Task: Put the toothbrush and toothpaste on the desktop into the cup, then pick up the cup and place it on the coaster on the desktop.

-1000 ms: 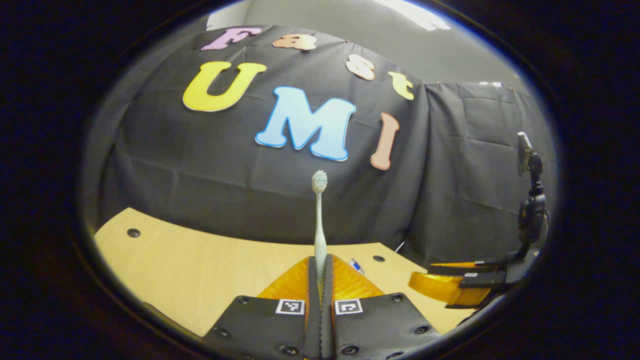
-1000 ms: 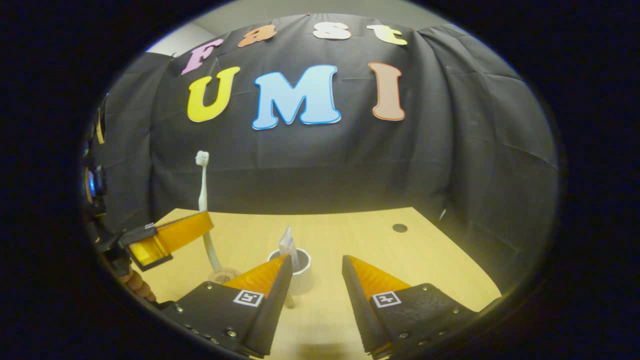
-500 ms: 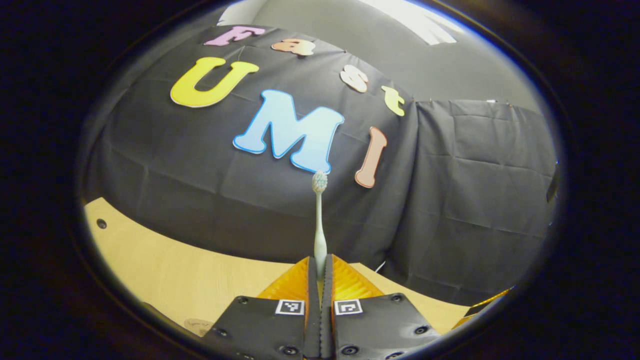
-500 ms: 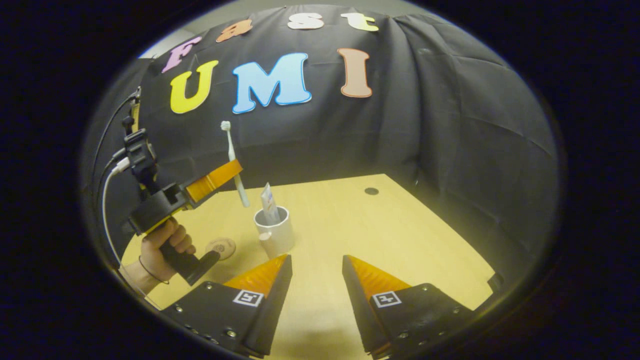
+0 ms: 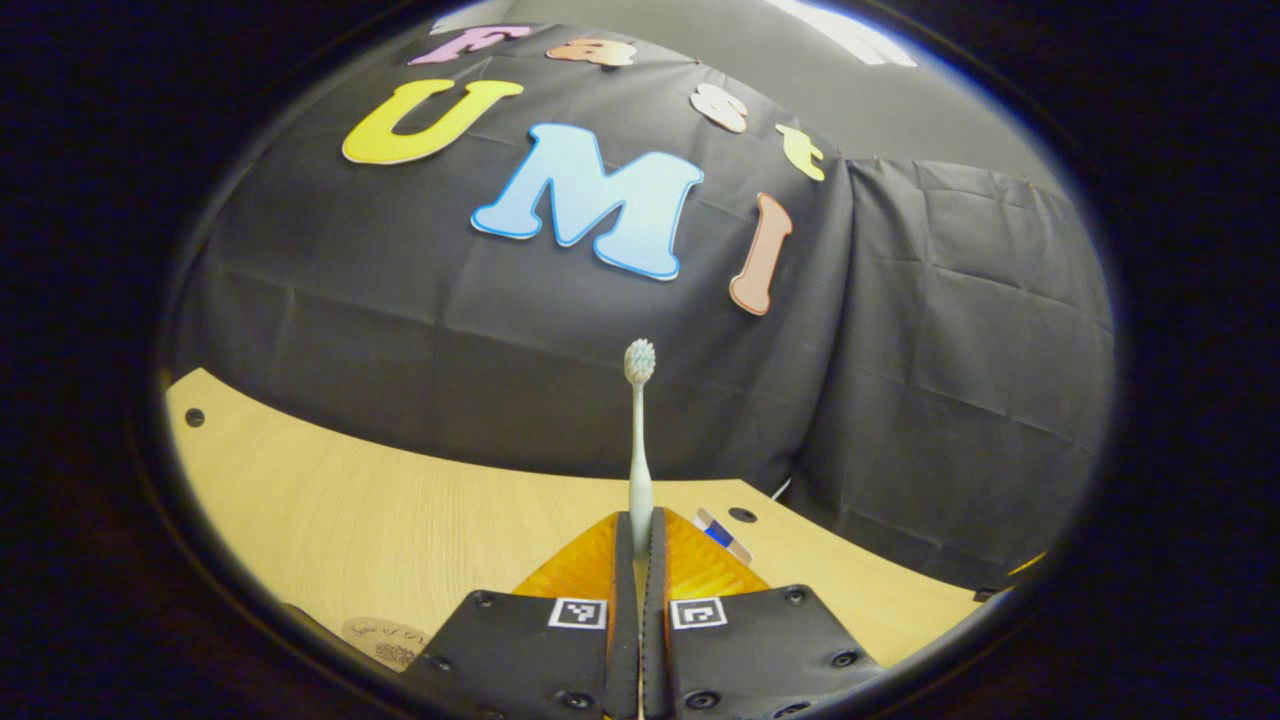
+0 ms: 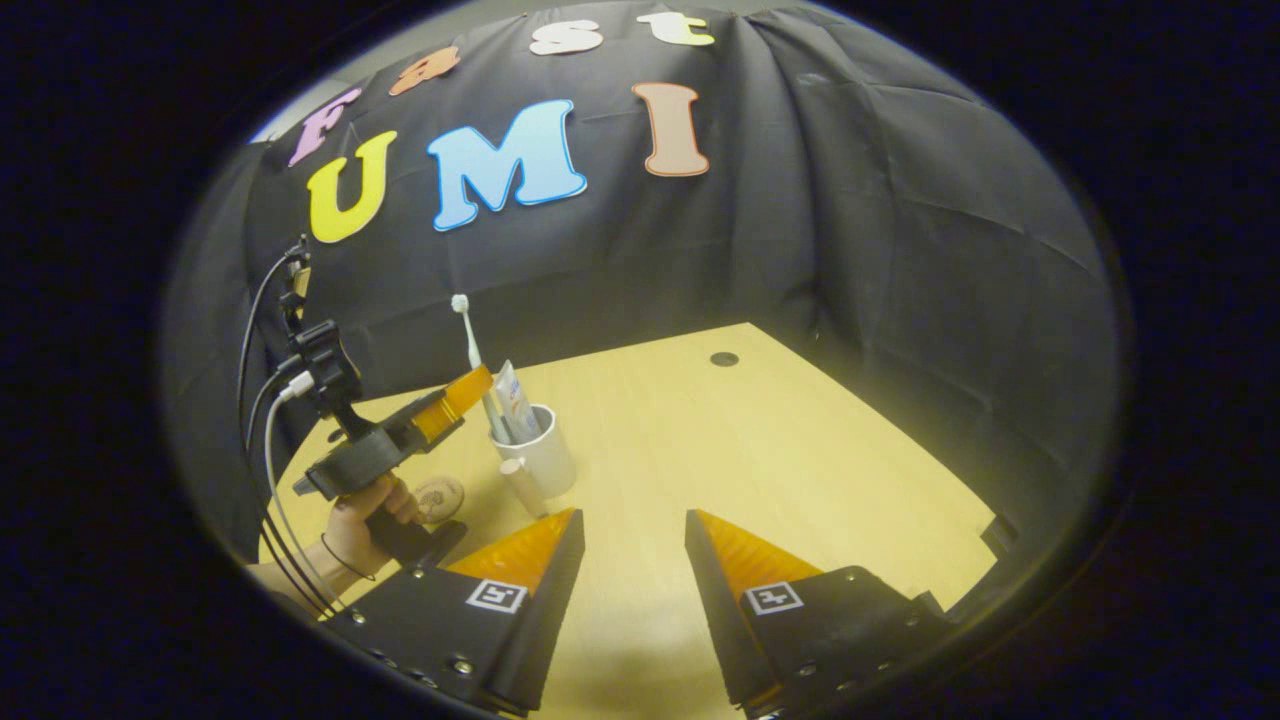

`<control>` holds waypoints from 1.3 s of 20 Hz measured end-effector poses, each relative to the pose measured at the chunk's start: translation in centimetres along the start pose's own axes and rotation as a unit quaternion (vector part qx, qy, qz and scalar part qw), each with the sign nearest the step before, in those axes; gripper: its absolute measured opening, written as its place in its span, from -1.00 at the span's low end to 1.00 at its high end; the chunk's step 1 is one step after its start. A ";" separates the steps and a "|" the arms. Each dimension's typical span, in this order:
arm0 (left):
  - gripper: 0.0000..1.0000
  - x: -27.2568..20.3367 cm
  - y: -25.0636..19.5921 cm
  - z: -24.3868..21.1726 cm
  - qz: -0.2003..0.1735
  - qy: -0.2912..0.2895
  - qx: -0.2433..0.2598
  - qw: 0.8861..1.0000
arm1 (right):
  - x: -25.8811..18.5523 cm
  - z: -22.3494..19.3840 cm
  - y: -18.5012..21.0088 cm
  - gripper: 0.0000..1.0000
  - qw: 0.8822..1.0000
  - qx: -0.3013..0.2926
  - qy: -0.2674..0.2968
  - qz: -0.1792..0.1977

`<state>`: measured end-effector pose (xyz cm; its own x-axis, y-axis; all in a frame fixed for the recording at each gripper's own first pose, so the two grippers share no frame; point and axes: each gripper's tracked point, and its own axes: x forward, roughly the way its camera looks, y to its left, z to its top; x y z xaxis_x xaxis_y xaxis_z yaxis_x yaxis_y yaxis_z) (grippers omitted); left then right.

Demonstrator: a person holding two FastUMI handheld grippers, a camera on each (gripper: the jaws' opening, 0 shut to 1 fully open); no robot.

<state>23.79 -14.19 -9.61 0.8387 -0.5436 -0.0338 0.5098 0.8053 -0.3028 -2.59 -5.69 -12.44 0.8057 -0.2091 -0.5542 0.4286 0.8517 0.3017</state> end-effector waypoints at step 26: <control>0.87 -12.5 -1.2 3.9 0.069 0.053 0.038 0.995 | 4.7 -0.9 4.2 0.33 0.995 -0.026 0.078 0.053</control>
<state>13.42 -7.39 -5.07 0.8789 -0.4451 -0.1715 0.4073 0.8875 -0.2156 2.65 -2.61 -14.47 0.7699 -0.0431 -0.6367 0.3198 0.8895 0.3265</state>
